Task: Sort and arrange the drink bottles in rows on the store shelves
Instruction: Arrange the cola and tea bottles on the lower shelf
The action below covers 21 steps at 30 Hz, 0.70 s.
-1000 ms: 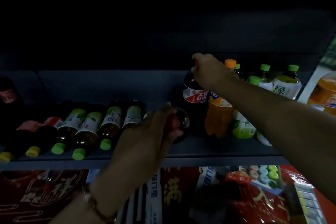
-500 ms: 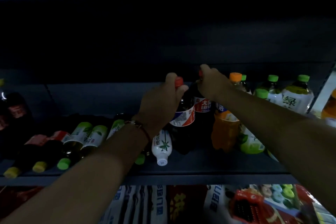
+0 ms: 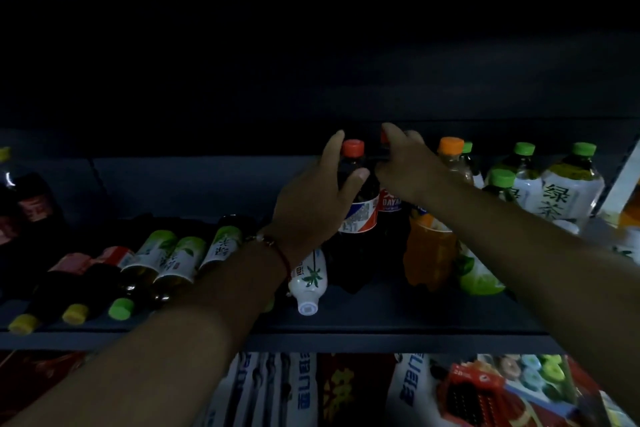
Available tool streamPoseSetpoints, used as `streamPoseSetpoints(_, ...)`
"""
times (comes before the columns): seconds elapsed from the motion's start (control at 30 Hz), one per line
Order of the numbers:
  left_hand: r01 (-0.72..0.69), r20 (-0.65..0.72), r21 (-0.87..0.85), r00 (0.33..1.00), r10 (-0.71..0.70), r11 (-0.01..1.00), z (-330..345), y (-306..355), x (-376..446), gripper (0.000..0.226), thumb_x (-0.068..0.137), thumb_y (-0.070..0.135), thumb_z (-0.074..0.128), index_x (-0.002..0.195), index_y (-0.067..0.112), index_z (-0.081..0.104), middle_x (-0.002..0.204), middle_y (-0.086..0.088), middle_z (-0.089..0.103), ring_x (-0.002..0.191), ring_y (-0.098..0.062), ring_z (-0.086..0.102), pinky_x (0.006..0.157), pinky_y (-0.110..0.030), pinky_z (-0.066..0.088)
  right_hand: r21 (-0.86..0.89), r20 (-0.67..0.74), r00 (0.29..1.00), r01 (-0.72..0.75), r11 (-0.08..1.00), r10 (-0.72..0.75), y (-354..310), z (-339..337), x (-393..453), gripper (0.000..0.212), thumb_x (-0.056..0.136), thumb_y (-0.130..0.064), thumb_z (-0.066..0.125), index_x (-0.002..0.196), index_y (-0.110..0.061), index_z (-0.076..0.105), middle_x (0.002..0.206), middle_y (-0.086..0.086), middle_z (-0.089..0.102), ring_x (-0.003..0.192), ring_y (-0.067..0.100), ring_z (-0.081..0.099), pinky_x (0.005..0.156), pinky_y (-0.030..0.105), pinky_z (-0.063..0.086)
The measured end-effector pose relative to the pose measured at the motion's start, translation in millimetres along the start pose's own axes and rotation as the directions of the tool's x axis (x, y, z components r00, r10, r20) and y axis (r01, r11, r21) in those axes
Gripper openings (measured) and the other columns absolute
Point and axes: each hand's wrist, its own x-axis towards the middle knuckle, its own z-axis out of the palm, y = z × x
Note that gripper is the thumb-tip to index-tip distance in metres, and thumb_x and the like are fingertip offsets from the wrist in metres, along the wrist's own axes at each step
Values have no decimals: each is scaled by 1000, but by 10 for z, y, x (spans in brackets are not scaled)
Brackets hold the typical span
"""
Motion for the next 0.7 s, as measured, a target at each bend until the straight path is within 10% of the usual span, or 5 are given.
streamPoseSetpoints(0.23, -123, 5, 315, 992, 128, 941, -296, -624, -1186, 58, 96, 43, 44, 148, 18, 43, 139, -7, 53, 119, -26, 54, 98, -36, 45, 46, -151, 951, 281, 959, -272, 77, 558, -1071, 57, 92, -20, 60, 144, -28, 39, 148, -9, 31, 132, 7, 36, 103, 14, 33)
streamPoseSetpoints(0.4, -108, 75, 456, 994, 83, 884, -186, -1319, -1807, 61, 95, 53, 47, 148, 23, 45, 142, -10, 49, 129, -32, 46, 102, -51, 42, 214, 86, 973, 193, 958, -215, -10, 1472, -1560, 63, 96, -31, 57, 148, -46, 24, 156, -24, 6, 142, 8, 24, 113, 26, 33)
streamPoseSetpoints(0.7, 19, -85, 522, 996, 30, 853, 68, -1409, -1841, 58, 87, 63, 50, 129, 24, 63, 98, -1, 70, 99, -29, 59, 95, -51, 38, 233, 31, 989, 134, 963, -145, 84, 1838, -1463, 53, 96, -40, 53, 144, -51, 32, 159, -21, 5, 140, 12, 31, 106, 30, 42)
